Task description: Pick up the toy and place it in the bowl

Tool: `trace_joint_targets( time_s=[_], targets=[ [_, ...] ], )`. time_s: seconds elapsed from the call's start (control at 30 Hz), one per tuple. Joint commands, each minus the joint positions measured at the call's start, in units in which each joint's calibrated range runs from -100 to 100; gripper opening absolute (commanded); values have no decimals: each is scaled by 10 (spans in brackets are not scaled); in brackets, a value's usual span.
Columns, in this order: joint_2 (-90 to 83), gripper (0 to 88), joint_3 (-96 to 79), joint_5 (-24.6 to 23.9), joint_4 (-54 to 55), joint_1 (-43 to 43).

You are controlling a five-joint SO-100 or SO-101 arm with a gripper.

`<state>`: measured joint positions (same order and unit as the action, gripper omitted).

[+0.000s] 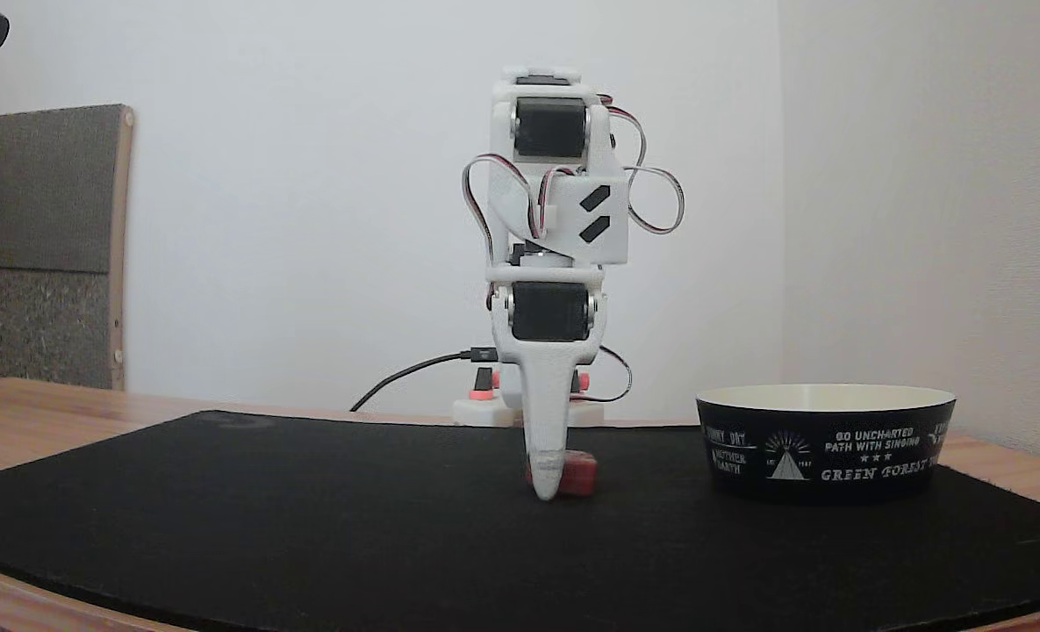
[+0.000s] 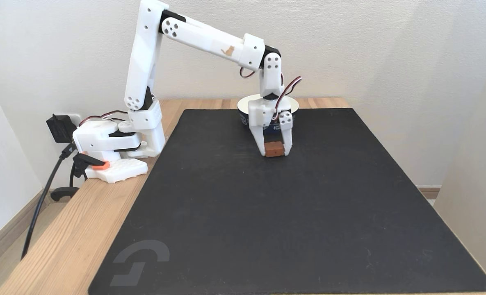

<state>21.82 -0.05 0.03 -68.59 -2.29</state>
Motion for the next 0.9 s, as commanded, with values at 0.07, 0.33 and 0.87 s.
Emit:
trace_joint_targets(
  time_s=[0.07,0.33,0.87],
  targets=[
    [5,30,1,-1,4,-3],
    [-36,29,46,1,-2,-1],
    [-223,137,-44,-4,59,-240]
  ],
)
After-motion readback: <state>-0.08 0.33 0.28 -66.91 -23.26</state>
